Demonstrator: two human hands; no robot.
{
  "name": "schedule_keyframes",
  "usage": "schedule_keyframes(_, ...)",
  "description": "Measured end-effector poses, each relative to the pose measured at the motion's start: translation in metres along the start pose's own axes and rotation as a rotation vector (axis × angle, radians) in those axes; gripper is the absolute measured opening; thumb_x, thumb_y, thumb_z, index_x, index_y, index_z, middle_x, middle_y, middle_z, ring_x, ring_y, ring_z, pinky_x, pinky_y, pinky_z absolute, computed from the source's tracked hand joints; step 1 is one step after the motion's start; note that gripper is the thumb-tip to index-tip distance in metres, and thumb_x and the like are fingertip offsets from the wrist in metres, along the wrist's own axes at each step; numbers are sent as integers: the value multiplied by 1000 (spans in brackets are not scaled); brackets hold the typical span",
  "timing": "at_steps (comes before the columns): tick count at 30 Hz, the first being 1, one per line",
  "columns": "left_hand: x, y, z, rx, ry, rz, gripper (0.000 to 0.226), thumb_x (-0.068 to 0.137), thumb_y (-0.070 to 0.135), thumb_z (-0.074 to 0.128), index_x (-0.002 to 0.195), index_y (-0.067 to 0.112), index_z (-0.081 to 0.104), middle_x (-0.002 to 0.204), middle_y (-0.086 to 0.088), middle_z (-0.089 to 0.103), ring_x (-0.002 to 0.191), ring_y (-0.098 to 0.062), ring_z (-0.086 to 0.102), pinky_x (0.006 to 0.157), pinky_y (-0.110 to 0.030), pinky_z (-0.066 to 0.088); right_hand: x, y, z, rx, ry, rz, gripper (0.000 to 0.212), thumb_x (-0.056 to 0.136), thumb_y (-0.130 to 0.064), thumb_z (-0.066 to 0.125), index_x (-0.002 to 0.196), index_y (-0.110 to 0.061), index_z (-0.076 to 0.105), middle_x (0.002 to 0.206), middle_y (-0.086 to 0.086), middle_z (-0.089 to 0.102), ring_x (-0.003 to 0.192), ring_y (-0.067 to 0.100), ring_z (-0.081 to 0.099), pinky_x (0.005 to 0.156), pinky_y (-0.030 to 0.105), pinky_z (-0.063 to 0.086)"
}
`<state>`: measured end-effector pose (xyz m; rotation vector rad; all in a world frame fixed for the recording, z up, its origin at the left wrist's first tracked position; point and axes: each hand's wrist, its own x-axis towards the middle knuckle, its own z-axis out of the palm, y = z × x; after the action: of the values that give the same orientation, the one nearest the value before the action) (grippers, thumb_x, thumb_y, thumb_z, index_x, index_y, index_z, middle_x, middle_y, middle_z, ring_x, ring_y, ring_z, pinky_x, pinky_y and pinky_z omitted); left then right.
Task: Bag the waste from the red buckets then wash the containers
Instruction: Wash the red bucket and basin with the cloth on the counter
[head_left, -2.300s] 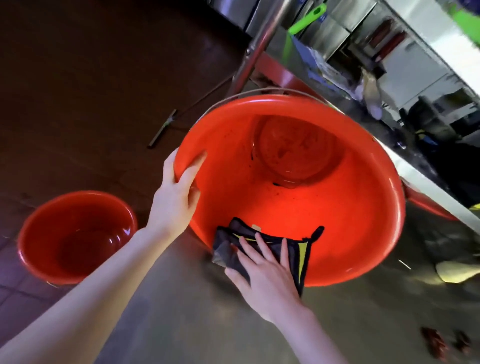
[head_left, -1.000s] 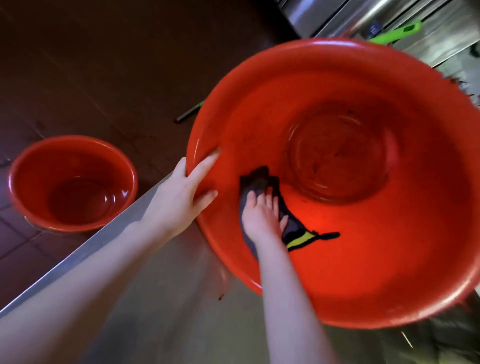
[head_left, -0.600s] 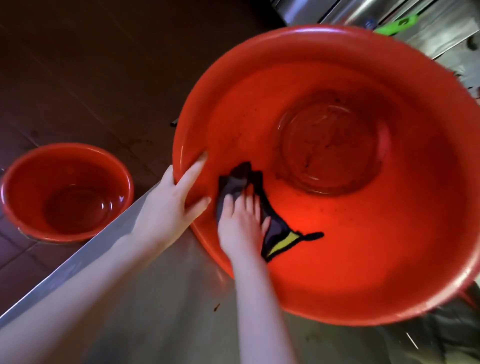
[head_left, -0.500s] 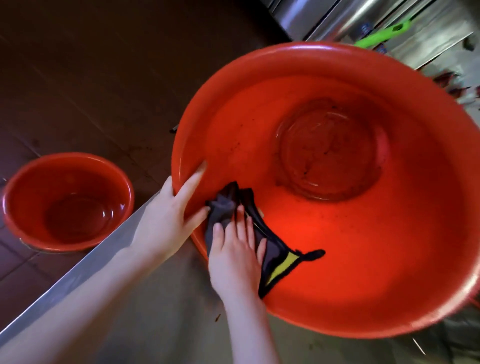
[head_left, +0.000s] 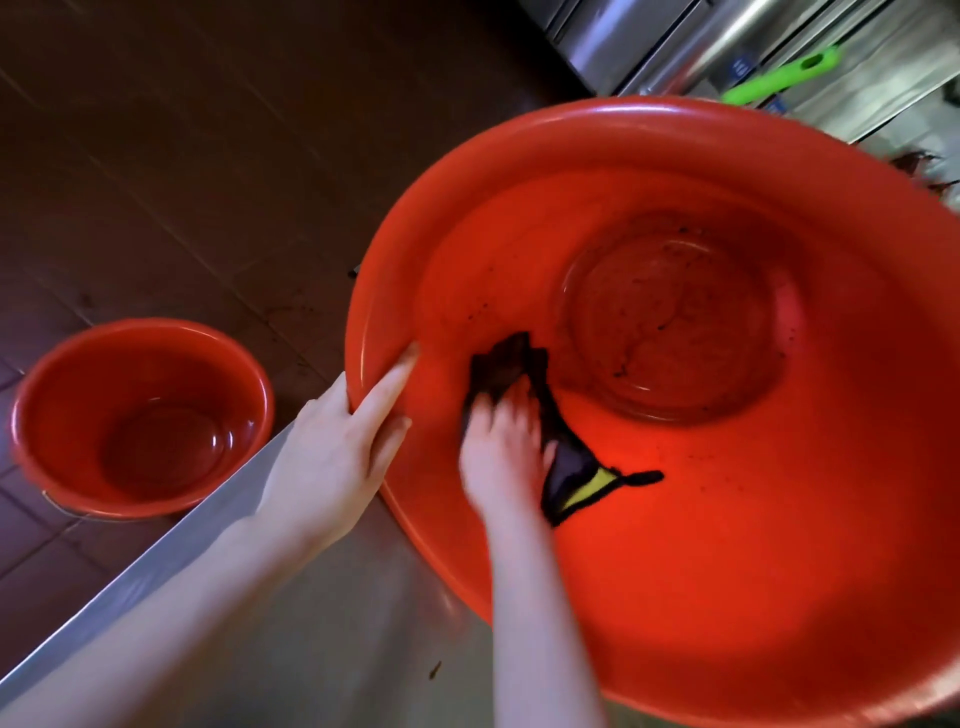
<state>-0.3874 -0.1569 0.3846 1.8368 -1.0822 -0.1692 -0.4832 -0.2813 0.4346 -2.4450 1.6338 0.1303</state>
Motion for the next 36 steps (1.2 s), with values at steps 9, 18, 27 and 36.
schedule_keyframes(9, 1, 5, -2, 55, -76, 50, 57, 99, 35, 41, 153, 28, 26, 135, -11, 51, 109, -32, 56, 84, -45, 51, -9, 42, -10, -112, -63, 272, 56, 102, -46, 14, 154, -25, 12, 162, -8, 2, 149, 14, 0, 119, 50, 1)
schedule_keyframes(18, 3, 5, -2, 161, -173, 8, 63, 96, 46, 30, 155, 34, 12, 136, -13, 52, 110, -37, 55, 81, -43, 46, 10, 13, -7, 84, -25, 35, 57, 102, -40, 28, 154, -21, 15, 162, -6, 10, 148, 13, 8, 118, 51, 9)
schedule_keyframes(27, 39, 31, -37, 5, 72, 77, 63, 92, 29, 58, 149, 34, 30, 126, -10, 33, 104, -29, 50, 87, -40, 49, -80, 28, -1, -140, -100, -249, 53, 100, -48, 23, 151, -37, 15, 159, -22, -11, 146, 1, -8, 119, 45, 4)
schedule_keyframes(36, 5, 44, 1, -106, -153, -87, 79, 85, 20, 70, 140, 51, 21, 142, 5, 33, 106, -35, 61, 83, -41, 54, -107, 84, -24, -376, -180, -15, 51, 99, -54, 17, 149, -43, 20, 157, -23, -17, 146, 1, -12, 118, 49, -1)
